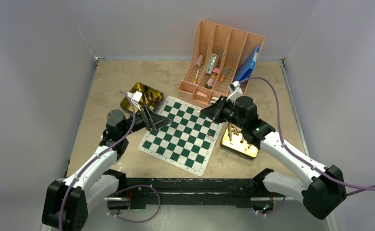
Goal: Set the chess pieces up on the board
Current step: Place the chess piece on the chessboard.
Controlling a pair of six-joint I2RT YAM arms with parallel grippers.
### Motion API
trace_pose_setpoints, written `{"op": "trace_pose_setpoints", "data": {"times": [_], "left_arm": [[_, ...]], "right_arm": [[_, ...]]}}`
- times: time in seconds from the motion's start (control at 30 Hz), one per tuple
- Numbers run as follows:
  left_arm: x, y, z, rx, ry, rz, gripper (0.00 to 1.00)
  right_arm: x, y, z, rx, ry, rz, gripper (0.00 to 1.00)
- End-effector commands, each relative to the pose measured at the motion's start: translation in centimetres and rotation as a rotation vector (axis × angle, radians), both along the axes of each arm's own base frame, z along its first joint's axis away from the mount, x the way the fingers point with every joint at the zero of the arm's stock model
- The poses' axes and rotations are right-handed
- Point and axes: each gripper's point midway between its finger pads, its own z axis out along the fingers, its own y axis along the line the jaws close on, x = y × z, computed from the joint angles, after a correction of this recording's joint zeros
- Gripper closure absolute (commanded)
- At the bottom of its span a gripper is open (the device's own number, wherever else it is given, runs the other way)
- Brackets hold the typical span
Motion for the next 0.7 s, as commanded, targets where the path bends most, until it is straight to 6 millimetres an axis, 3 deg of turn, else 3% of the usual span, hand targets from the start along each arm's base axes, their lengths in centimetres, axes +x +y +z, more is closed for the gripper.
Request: {"op": "trace_pose_setpoints", "data": {"times": [0.0,0.17,0.37,0.43,0.47,0.67], "left_arm": [[-0.7,-0.5,1.8,-0.045,-0.079,-0.050,0.47],[-0.1,-0.2,1.5,0.094,-0.085,-0.053,0.43],[0.3,1.5,3.6,0.298,-0.187,0.008,0.37],[0.0,2.2,3.9,0.362,-0.212,0.020,0.34],[-0.2,2.6,4.0,0.388,-0.228,0.029,0.27],[-1.4,4.6,3.1,0.481,-0.292,0.096,0.22]], "right_arm": [[-0.2,1.2,2.7,0.096,-0.050,0.031,1.00],[1.4,-1.3,0.2,-0.099,-0.043,-0.079,1.00],[2.2,-4.1,-3.3,-0.312,0.002,-0.160,1.00],[2.6,-4.7,-4.9,-0.386,0.035,-0.172,1.00],[2.8,-4.8,-5.6,-0.415,0.051,-0.170,1.00],[3.8,-5.5,-10.0,-0.565,0.146,-0.182,1.00]]}}
